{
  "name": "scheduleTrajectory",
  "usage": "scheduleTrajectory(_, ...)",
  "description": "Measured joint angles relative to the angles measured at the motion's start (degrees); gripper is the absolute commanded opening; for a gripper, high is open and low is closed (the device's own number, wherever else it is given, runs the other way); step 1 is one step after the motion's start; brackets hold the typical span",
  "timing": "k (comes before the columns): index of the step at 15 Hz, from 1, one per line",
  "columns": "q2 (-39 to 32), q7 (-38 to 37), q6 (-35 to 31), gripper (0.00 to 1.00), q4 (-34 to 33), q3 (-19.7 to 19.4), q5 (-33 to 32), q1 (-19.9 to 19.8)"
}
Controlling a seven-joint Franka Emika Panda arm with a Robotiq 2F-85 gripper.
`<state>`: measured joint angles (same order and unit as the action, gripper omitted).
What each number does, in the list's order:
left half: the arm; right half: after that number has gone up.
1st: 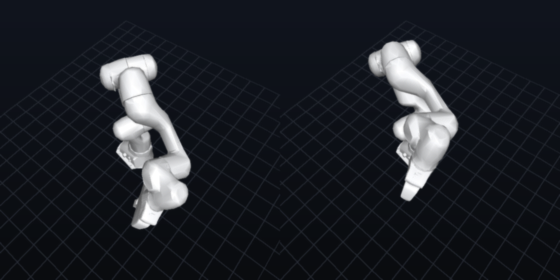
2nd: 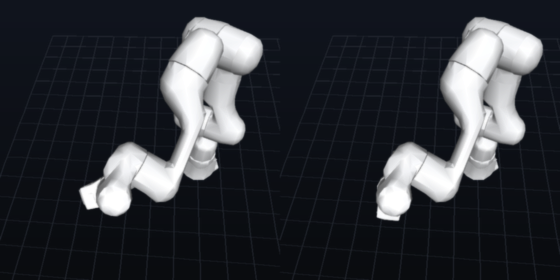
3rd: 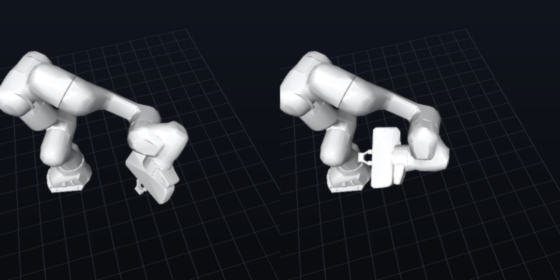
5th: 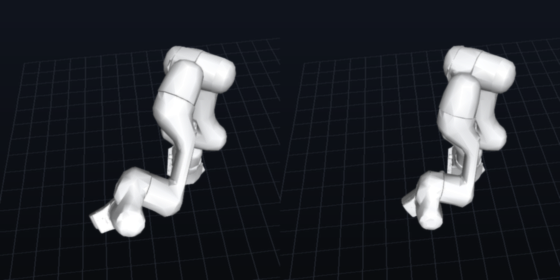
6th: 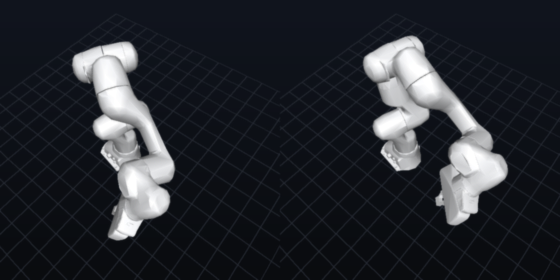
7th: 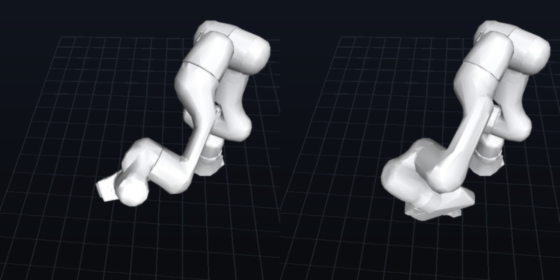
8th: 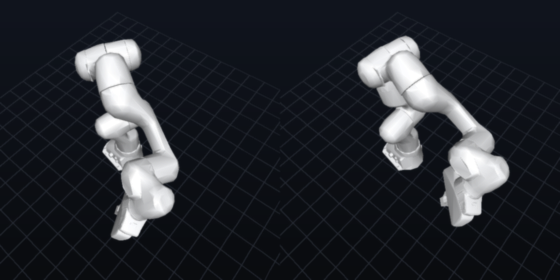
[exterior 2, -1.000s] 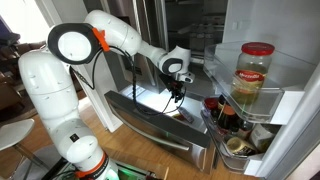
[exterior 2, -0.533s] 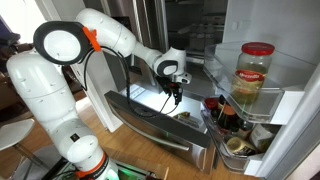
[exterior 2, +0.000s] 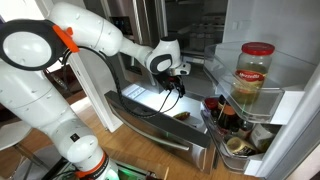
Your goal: Put the packet in the fridge drawer
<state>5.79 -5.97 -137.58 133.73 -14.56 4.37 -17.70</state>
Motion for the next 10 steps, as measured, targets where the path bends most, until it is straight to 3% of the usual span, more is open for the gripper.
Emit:
scheduleTrajectory(4,6.5,-1.9,0.4,1.00,-0.3,0.1,-5.2,-0.1)
scheduleTrajectory(7,9.2,-8.0,3.4,1.00,-1.8,1.0,-10.3,-1.2)
scheduleTrajectory(10,9.4,-8.4,3.7,1.00,-2.3,1.1,-10.6,-1.2)
